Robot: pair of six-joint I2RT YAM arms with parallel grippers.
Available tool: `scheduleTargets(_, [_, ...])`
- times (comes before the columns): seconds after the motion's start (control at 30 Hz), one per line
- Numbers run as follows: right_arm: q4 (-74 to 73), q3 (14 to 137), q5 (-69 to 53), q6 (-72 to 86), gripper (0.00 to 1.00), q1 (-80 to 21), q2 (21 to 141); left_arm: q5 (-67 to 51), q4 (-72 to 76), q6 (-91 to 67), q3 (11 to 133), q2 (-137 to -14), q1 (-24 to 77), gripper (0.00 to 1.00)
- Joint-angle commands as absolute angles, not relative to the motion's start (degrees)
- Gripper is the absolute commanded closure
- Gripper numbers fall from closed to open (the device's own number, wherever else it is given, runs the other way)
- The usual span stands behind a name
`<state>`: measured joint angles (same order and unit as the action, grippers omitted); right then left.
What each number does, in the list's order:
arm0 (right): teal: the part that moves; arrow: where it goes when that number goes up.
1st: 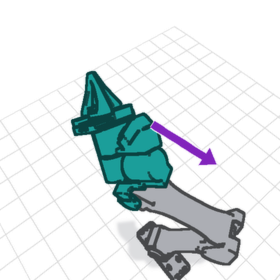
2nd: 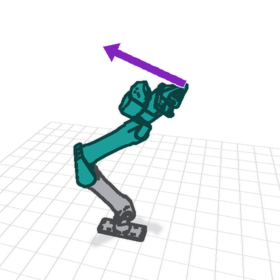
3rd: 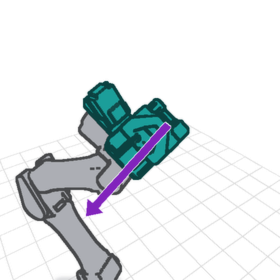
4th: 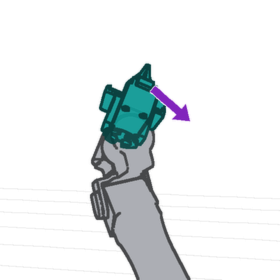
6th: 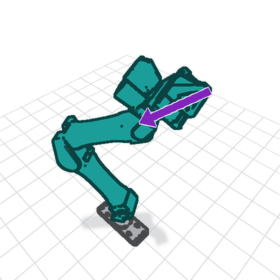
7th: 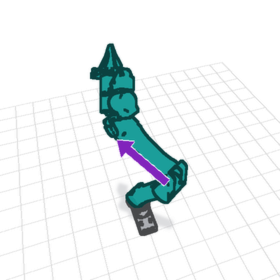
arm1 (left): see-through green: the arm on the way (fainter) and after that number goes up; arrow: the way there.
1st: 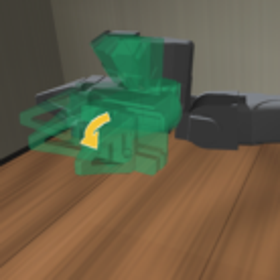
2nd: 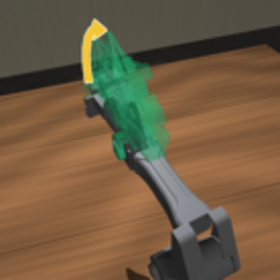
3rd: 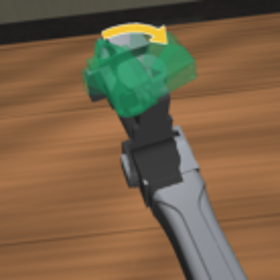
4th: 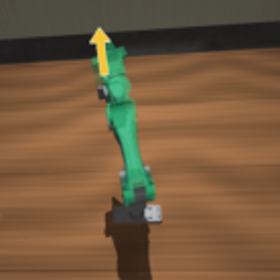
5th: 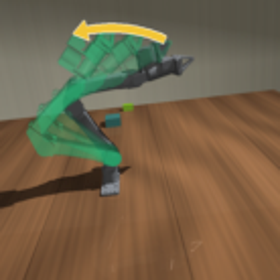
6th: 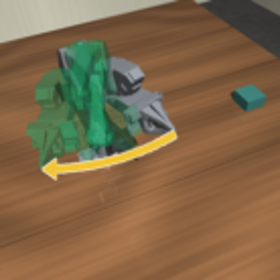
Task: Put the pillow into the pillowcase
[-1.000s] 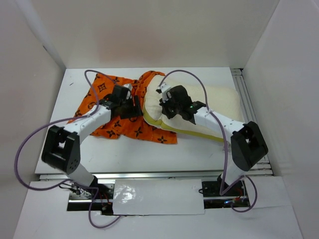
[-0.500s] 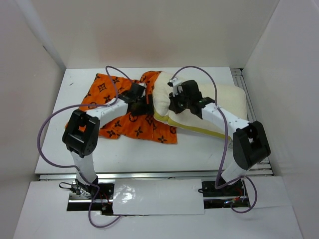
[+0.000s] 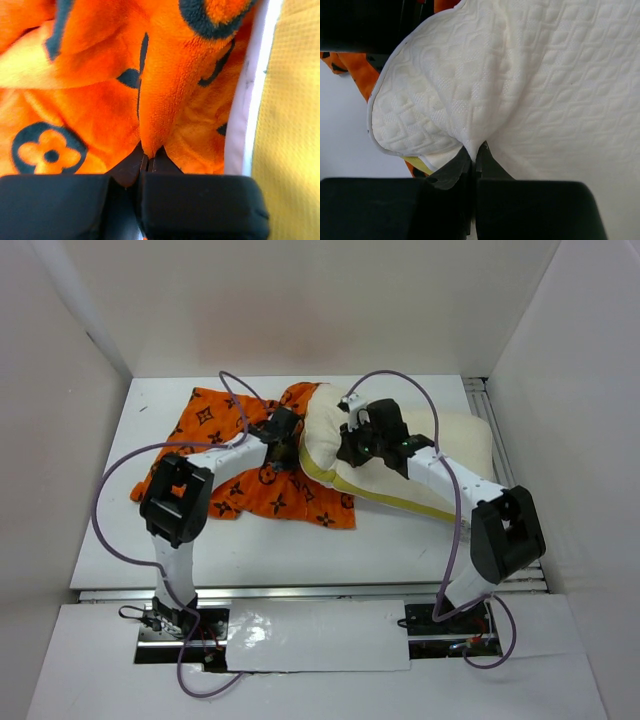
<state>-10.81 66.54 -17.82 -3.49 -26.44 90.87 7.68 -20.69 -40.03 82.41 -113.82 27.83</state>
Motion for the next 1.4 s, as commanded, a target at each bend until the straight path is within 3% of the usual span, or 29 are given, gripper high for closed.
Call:
scheduleTargets(0.0, [-8.17,69.96,-18.9,-3.69,1.0,-27.25,87.89,11.07,-21.79,-40.09,82.8,-106.98,28.12,1.0])
scheduleTargets(0.33, [-5.11,68.72,-5.56,-2.12,1.0,-32.43,92.19,10.02,-25.14,-36.57,75.51,-91.95,28.65,1.0])
scheduleTargets(0.63, [-6.86,72.95,9.91,-2.37,1.0,-43.32,97.29,7.3,-26.19,-37.71,76.19,-92.1,30.32,1.0])
scheduleTargets(0.77, [-4.22,75.92,17.74,8.39,1.0,-45.43,100.27,5.36,-26.19,-37.09,78.48,-92.11,33.12,1.0])
scheduleTargets(0.9, [-2.39,78.05,14.78,17.55,1.0,-45.97,101.6,4.31,-26.19,-37.61,78.49,-90.09,35.5,1.0])
scheduleTargets(1.07, [4.55,69.19,9.42,24.96,1.0,-45.97,96.08,2.9,-26.19,-40.34,75.42,-89.56,37.0,0.97])
scheduleTargets(1.17, [6.69,65.05,-0.42,23.74,0.59,-44.65,92.12,4.03,-28.12,-40.96,74.62,-89.56,37.0,0.77])
scheduleTargets(1.2, [5.55,65.04,-1.57,22.86,0.42,-43.69,91.5,4.04,-29.0,-40.96,74.1,-89.56,37.0,0.62])
scheduleTargets(1.23, [1.1,65.04,-0.36,22.33,0.27,-43.16,90.28,4.83,-30.48,-40.96,74.09,-89.56,37.0,0.55])
scheduleTargets(1.37, [-6.32,63.73,-0.35,20.14,0.23,-37.73,85.88,7.55,-33.65,-40.35,75.14,-87.72,37.0,0.33])
